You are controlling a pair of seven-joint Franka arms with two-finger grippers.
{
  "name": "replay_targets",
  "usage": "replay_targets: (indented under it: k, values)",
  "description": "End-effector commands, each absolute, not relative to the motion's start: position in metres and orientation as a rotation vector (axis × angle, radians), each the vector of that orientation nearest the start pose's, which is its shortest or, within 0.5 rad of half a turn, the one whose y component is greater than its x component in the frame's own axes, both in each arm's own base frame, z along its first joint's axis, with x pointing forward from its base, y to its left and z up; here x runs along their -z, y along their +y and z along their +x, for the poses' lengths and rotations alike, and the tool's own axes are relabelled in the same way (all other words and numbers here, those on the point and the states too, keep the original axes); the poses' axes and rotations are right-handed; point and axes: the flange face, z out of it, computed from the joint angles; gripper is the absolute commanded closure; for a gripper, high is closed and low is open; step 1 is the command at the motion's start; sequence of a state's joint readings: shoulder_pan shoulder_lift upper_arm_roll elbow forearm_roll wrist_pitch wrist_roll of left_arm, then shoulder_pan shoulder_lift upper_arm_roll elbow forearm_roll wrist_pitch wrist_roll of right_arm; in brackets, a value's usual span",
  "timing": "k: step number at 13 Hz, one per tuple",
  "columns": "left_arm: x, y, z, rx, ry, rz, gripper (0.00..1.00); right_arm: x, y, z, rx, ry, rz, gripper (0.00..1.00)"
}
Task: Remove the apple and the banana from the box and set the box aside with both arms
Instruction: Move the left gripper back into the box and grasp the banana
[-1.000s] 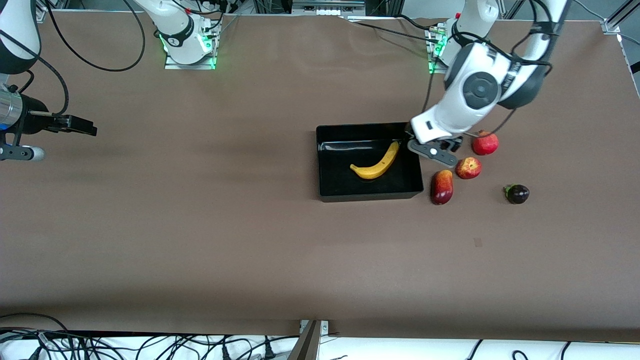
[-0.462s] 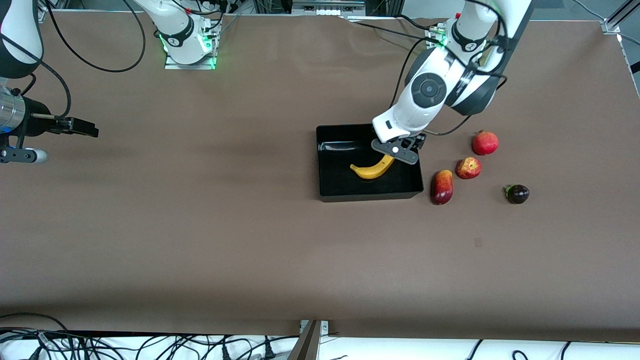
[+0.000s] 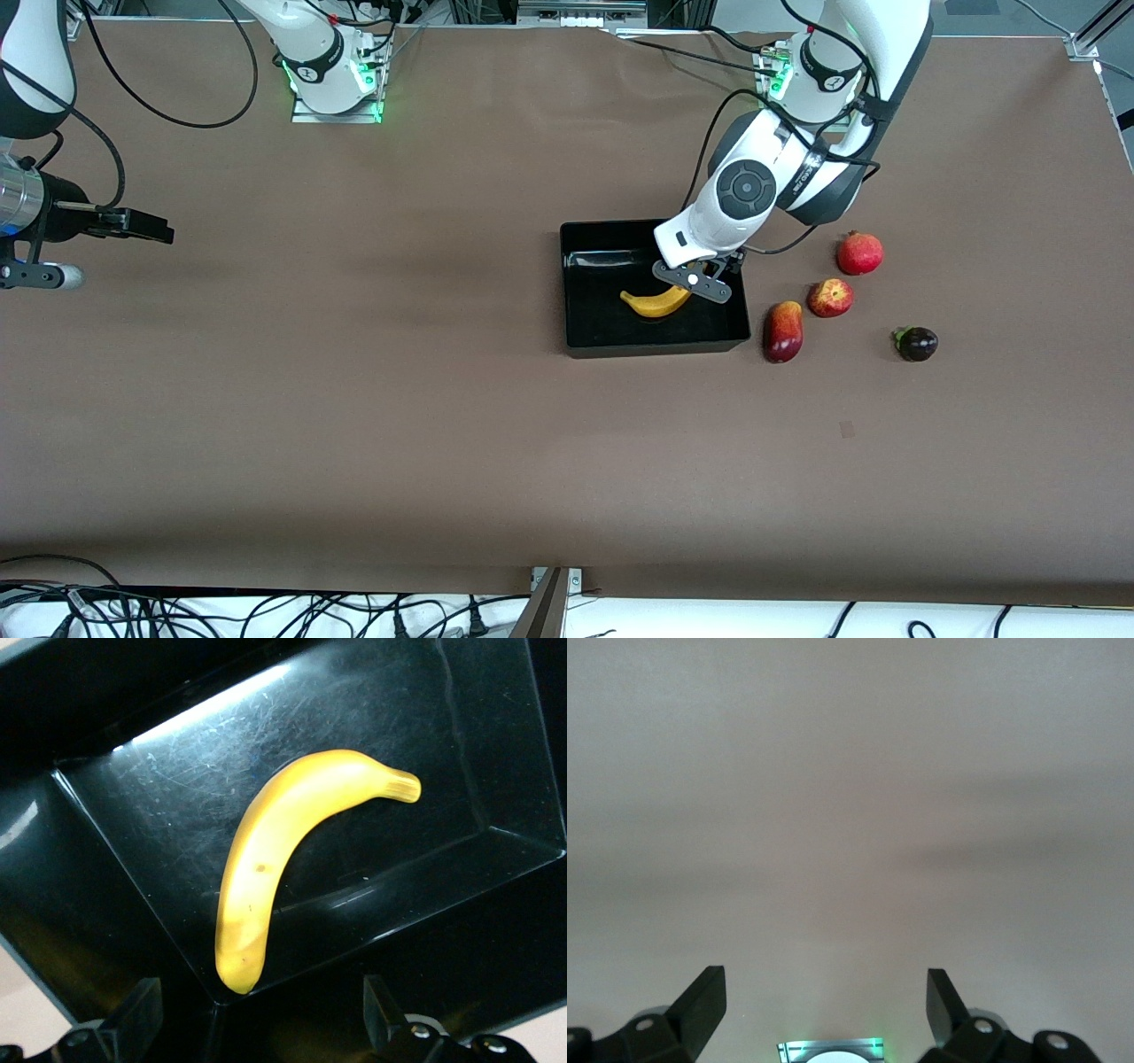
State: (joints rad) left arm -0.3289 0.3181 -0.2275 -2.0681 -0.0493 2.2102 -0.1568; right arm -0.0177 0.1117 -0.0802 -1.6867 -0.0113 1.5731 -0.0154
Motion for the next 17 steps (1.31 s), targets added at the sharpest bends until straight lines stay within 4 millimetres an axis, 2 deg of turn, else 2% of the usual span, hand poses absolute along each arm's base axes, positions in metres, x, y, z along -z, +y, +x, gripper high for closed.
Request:
replay_targets:
  k: [1, 5, 17]
  values:
    - [-0.257, -0.304, 0.493, -0.251, 0.669, -3.117, 0.0, -0.513, -0.065, 0.569, -0.343, 0.131, -3.139, 0.0]
    - [-0.233, -0.304, 0.499, -0.197, 0.696, -3.112, 0.0, -0.523, -0.062, 0.571, -0.311, 0.097, -3.189, 0.0]
    - [-0.199, -0.303, 0.497, -0.23, 0.698, -3.104, 0.0, -0.523, -0.062, 0.573, -0.303, 0.1, -3.183, 0.0]
